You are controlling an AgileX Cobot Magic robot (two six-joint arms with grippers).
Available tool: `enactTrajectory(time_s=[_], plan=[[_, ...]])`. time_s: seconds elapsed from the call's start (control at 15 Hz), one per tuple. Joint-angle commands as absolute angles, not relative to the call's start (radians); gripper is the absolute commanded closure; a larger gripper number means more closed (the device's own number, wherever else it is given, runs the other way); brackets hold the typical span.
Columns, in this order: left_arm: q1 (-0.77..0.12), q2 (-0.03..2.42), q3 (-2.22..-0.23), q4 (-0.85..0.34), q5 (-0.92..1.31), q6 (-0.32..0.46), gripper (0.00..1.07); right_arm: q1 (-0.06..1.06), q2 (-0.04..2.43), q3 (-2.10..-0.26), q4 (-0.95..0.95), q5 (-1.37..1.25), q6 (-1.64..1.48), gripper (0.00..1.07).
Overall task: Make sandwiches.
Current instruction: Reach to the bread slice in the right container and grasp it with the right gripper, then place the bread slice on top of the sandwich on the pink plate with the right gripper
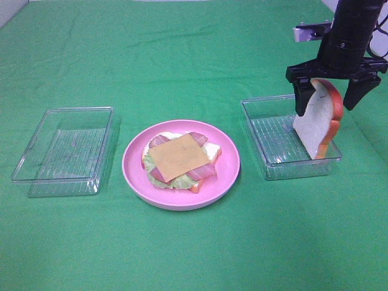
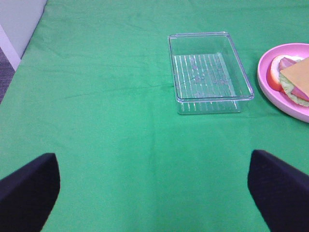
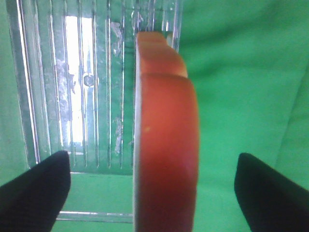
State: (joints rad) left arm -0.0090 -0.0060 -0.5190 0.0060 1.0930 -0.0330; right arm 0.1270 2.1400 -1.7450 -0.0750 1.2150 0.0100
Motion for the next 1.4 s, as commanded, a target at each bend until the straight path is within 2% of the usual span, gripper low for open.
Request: enactTrajectory(time_s=[0.07,0.4,0.53,0.6,0.67,0.73,0.8,0.87,0.93,1.0,1.4], plan=[[-0.007,-0.027,-0.518,0.0,1.077,-0.03,0.06,0.126,2.129,-1.718,-0.063,1.224,0.006,0.22],[-0.007,-0.027,-0.518,0.0,1.077,-0.03,0.06,0.126,2.129,-1.716,-0.032,1.191,0.0,0.25],[-0.007,-0.027,-0.518,0.0,1.077,-0.03,0.06,0.126,2.129,-1.716,-0.024,1.177,0.006,0.33],[-0.007,-0.027,-0.518,0.0,1.077,-0.03,0.06,0.126,2.129,-1.716,-0.024,1.175,0.007,0.43],[-0.007,-0.027,-0.518,0.0,1.077,-0.03,0.06,0.126,2.129,-1.716,-0.028,1.174,0.039,0.6],[-0.007,-0.027,-0.518,0.0,1.077,-0.03,0.06,0.126,2.129,-1.716,-0.028,1.174,0.039,0.6],[-0.007,-0.027,-0.518,0.0,1.077,-0.03,0.06,0.126,2.129,-1.716,-0.039,1.176,0.058,0.79],[-0.007,-0.027,-0.518,0.0,1.077,-0.03,0.06,0.126,2.129,-1.716,-0.039,1.179,0.058,0.85],[-0.007,-0.027,-0.518,0.0,1.077,-0.03,0.06,0.126,2.129,-1.716,-0.039,1.185,0.058,1.03],[-0.007,-0.027,-0.518,0.0,1.077,-0.03,0.06,0.127,2.129,-1.716,-0.039,1.19,0.058,1.05],[-0.007,-0.027,-0.518,0.0,1.077,-0.03,0.06,0.127,2.049,-1.722,0.009,1.208,0.025,1.05]])
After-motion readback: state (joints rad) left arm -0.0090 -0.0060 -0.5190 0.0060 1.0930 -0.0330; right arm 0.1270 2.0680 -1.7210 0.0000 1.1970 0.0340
